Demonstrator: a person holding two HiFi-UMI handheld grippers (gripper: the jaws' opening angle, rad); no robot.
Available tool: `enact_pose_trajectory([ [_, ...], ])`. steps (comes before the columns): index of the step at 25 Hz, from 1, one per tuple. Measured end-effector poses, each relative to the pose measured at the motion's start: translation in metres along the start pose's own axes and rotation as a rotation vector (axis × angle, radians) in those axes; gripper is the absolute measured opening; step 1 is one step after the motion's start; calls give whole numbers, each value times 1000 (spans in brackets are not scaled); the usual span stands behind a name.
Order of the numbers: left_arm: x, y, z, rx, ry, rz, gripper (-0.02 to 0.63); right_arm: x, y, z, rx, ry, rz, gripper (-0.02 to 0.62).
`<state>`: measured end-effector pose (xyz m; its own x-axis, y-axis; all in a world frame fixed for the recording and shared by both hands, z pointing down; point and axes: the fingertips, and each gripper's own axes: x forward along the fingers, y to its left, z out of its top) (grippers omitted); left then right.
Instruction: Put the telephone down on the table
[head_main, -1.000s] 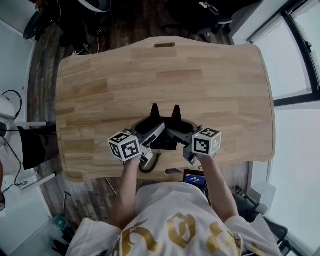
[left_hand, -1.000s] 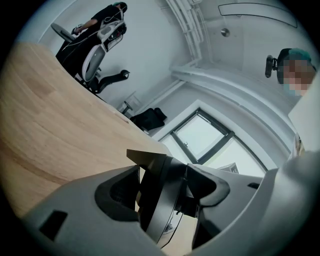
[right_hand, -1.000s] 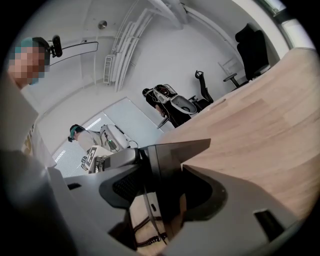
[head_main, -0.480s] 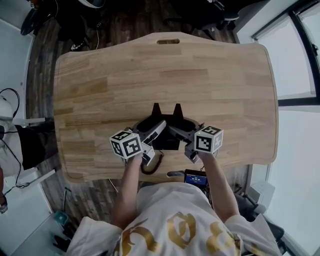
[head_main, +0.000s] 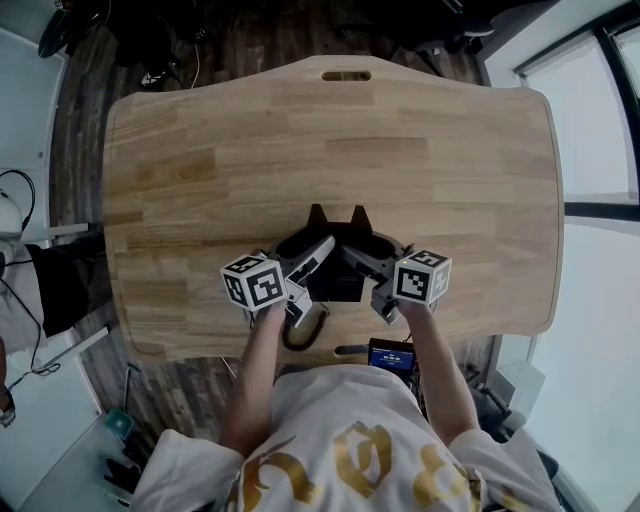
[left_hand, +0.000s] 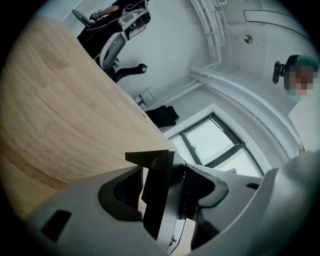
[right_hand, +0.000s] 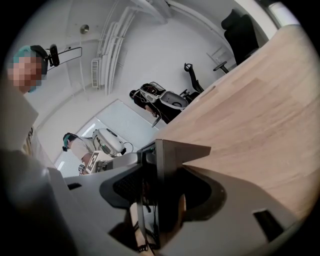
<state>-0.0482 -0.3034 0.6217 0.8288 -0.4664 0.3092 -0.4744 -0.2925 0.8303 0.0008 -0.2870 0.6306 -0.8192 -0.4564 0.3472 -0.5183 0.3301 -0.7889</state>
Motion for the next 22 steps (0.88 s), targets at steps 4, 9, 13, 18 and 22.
enact_pose_trajectory([
  [4, 4, 8, 0, -19, 8, 1, 256, 4, -7, 0, 15, 6, 5, 235],
  [9, 8, 15, -1, -31, 12, 9, 255, 8, -15, 0, 34, 9, 9, 235],
  [13, 9, 19, -2, -36, 11, 7, 253, 9, -17, -1, 44, 10, 14, 235],
  [18, 10, 20, -3, -47, 2, -3, 253, 10, -18, -1, 25, 5, 22, 235],
  [22, 9, 20, -3, -34, -4, 5, 255, 10, -17, 0, 23, 5, 26, 235],
])
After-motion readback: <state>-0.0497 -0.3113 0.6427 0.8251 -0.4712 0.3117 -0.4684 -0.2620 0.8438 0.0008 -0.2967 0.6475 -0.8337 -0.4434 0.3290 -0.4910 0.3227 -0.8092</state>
